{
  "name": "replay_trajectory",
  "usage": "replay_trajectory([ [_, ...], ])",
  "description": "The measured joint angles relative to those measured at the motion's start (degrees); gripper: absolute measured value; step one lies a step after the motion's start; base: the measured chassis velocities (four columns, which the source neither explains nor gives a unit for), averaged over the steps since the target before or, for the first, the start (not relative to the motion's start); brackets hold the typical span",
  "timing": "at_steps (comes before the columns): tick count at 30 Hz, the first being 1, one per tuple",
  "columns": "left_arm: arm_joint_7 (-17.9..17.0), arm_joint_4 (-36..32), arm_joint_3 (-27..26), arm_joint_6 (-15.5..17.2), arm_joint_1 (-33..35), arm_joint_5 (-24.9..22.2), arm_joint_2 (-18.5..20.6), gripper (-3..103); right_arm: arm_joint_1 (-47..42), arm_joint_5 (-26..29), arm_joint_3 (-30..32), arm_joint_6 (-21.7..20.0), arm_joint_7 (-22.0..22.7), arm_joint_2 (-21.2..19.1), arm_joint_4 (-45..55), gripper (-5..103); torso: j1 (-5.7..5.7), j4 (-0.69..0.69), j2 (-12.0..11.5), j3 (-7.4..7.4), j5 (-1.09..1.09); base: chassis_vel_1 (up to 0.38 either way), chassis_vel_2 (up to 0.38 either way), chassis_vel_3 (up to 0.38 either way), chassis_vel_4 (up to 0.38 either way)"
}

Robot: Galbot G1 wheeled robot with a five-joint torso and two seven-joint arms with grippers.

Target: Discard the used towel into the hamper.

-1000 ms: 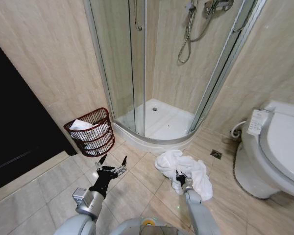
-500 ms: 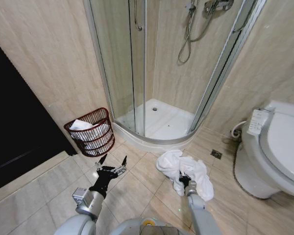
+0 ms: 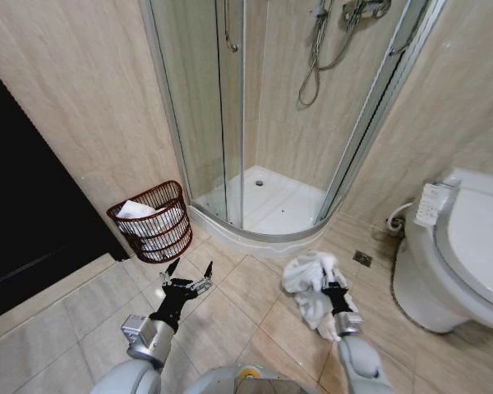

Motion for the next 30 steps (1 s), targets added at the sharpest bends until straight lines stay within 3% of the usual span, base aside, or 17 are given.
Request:
replay_trajectory([
  [1,0.0,0.0,0.0,0.0,0.0,0.0,0.0,100,0.0,0.0,0.0,0.0,0.0,0.0,0.0,11,0.0,0.0,0.0,0.0,0.0,0.0,0.0,0.0,0.0],
  [4,0.0,0.0,0.0,0.0,0.0,0.0,0.0,100,-2.7,2.8,2.7,3.2,-0.9,0.6,13.3,11,0.0,0.01,0.0,0.0,-0.01,0.0,0.0,0.0,0.0],
  [8,0.0,0.0,0.0,0.0,0.0,0.0,0.0,100,-3.0,4.4,6.7,4.0,-0.1,-0.1,21.7,11,0.0,0.01,0.0,0.0,-0.01,0.0,0.0,0.0,0.0],
  [16,0.0,0.0,0.0,0.0,0.0,0.0,0.0,100,-2.1,6.7,12.4,4.2,3.8,-2.9,31.7,11,0.0,0.01,0.0,0.01,0.0,0.0,0.0,0.0,0.0],
  [19,0.0,0.0,0.0,0.0,0.0,0.0,0.0,100,-2.4,7.4,13.8,3.4,5.9,-3.8,36.1,11,0.0,0.01,0.0,0.01,0.0,0.0,0.0,0.0,0.0],
  [30,0.0,0.0,0.0,0.0,0.0,0.0,0.0,100,-3.5,11.9,17.0,-1.3,6.2,-5.1,40.5,11,0.0,0.01,0.0,0.01,0.0,0.0,0.0,0.0,0.0],
])
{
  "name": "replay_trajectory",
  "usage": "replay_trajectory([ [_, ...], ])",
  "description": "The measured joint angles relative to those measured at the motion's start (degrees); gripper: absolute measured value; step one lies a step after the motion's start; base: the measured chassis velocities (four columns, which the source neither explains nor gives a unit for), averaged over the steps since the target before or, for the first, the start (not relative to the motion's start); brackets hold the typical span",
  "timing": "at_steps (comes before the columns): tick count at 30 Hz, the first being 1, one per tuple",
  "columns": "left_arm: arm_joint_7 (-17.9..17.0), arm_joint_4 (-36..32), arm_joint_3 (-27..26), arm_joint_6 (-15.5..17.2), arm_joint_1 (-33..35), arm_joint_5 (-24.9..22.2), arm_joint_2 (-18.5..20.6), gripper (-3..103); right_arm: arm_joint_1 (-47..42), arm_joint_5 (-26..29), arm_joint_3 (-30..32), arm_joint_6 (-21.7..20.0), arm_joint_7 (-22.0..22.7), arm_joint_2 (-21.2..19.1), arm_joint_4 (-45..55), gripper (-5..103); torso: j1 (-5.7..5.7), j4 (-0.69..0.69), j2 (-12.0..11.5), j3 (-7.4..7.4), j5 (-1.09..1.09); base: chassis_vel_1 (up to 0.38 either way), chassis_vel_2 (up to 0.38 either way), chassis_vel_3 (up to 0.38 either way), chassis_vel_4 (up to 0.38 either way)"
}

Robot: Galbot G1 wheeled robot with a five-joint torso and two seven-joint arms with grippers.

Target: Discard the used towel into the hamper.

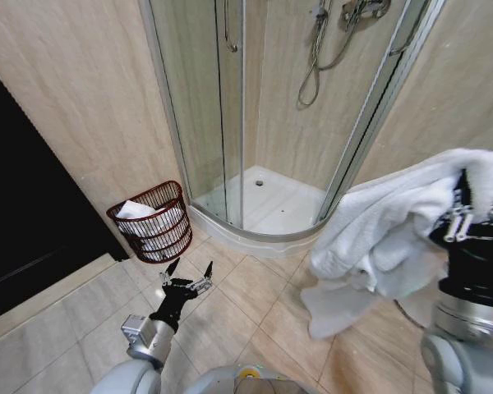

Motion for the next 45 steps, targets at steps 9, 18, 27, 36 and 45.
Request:
replay_trajectory([
  [9,0.0,0.0,0.0,0.0,0.0,0.0,0.0,100,-0.4,1.4,0.3,-0.7,-0.2,-0.1,-0.3,11,-0.01,0.0,0.0,0.0,0.0,-0.067,0.059,0.064,-0.063],
  [18,0.0,0.0,0.0,0.0,0.0,0.0,0.0,100,-0.7,-0.3,-1.8,0.9,0.0,0.4,-0.6,11,0.11,-0.02,0.1,0.09,0.0,-0.133,0.145,0.14,-0.092],
  [27,0.0,0.0,0.0,0.0,0.0,0.0,0.0,100,0.1,-0.3,-1.8,1.3,-0.7,-0.1,-0.6,11,0.6,-0.01,2.1,1.41,-0.02,0.018,0.001,-0.041,0.0],
  [36,0.0,0.0,0.0,0.0,0.0,0.0,0.0,100,0.8,1.5,-0.9,1.1,-0.7,-1.5,-0.7,11,1.24,0.0,4.4,3.2,0.0,0.0,0.0,0.0,0.0],
  [45,0.0,0.0,0.0,0.0,0.0,0.0,0.0,100,0.3,2.5,-0.8,1.2,-0.9,-1.8,-0.7,11,1.93,0.0,6.7,4.72,-0.01,0.0,0.0,0.0,0.0],
])
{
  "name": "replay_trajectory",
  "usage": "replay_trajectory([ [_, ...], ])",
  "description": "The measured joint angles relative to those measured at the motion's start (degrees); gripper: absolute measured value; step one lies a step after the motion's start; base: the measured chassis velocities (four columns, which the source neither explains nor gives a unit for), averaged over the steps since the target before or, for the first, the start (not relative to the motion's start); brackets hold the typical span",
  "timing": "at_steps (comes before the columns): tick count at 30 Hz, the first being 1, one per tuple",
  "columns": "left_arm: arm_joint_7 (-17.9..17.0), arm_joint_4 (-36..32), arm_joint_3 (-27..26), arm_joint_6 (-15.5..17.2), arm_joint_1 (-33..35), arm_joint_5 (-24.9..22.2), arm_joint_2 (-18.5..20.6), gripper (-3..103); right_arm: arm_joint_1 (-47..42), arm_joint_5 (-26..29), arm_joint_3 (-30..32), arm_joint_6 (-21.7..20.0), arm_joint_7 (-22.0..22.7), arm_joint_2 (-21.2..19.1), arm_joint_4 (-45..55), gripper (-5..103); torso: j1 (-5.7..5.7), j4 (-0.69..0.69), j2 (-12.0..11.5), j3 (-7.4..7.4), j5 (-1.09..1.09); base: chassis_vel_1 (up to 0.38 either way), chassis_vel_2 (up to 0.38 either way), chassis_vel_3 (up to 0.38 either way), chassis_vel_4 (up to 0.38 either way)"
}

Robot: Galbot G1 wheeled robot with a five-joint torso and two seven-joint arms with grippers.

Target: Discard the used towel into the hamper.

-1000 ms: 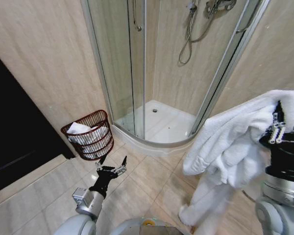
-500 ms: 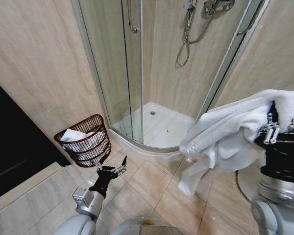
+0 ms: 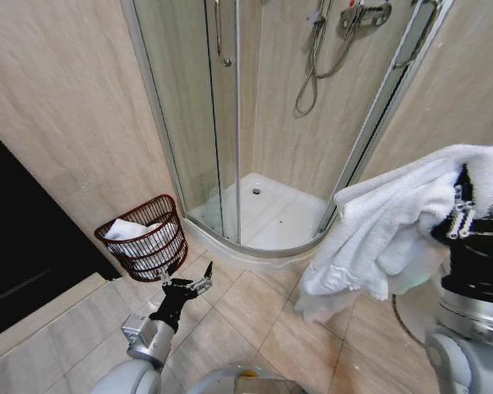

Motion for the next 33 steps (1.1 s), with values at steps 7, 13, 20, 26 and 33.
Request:
replay_trajectory([
  [7,0.0,0.0,0.0,0.0,0.0,0.0,0.0,100,-0.1,1.1,1.2,0.5,-0.1,0.0,0.0,11,0.55,0.0,1.5,0.96,0.0,0.0,0.0,0.0,0.0],
  [13,0.0,0.0,0.0,0.0,0.0,0.0,0.0,100,0.0,1.6,2.2,1.0,-0.1,-0.2,0.0,11,0.99,0.0,2.8,1.77,0.0,0.0,0.0,0.0,0.0],
  [20,0.0,0.0,0.0,0.0,0.0,0.0,0.0,100,0.3,2.2,2.6,1.4,-0.1,-0.7,0.0,11,1.59,0.0,4.6,3.02,0.0,0.0,0.0,0.0,0.0],
  [26,0.0,0.0,0.0,0.0,0.0,0.0,0.0,100,0.3,2.4,2.8,2.0,-0.4,-0.8,0.0,11,2.02,0.0,5.8,3.82,0.0,0.0,0.0,0.0,0.0],
  [33,0.0,0.0,0.0,0.0,0.0,0.0,0.0,100,0.3,3.0,3.3,2.6,-0.6,-1.0,0.0,11,2.55,0.0,7.4,4.88,0.0,0.0,0.0,0.0,0.0],
])
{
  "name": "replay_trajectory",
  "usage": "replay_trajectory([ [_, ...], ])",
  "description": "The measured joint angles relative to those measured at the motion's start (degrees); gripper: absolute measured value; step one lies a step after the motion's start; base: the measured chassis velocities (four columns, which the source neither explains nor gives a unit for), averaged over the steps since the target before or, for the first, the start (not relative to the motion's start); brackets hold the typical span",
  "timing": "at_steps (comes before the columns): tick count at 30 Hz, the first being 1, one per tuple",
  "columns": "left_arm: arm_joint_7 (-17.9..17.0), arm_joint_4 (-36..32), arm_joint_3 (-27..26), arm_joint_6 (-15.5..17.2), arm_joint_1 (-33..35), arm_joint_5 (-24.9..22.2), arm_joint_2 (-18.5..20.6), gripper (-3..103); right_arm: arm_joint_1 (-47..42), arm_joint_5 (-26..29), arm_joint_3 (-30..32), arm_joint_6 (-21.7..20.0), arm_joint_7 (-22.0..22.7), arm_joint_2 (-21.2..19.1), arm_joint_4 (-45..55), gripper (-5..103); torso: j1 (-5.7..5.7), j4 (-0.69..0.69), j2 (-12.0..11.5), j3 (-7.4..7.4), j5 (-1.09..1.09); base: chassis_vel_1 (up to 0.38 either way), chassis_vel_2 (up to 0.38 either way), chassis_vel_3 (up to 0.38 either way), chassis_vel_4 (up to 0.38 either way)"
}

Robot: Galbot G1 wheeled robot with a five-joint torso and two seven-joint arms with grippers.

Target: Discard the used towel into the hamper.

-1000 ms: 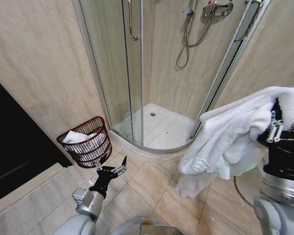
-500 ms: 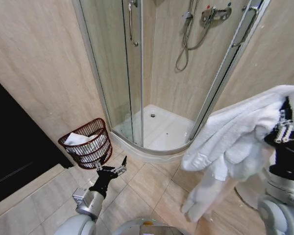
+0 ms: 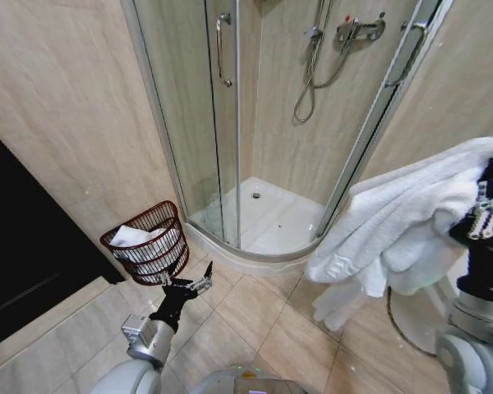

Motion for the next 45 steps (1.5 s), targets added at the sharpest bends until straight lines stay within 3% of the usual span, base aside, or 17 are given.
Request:
replay_trajectory([
  [45,0.0,0.0,0.0,0.0,0.0,0.0,0.0,100,0.5,2.1,1.0,0.5,-0.7,-1.2,0.0,11,3.76,-0.01,9.6,5.71,-0.01,0.046,-0.036,-0.044,0.035],
])
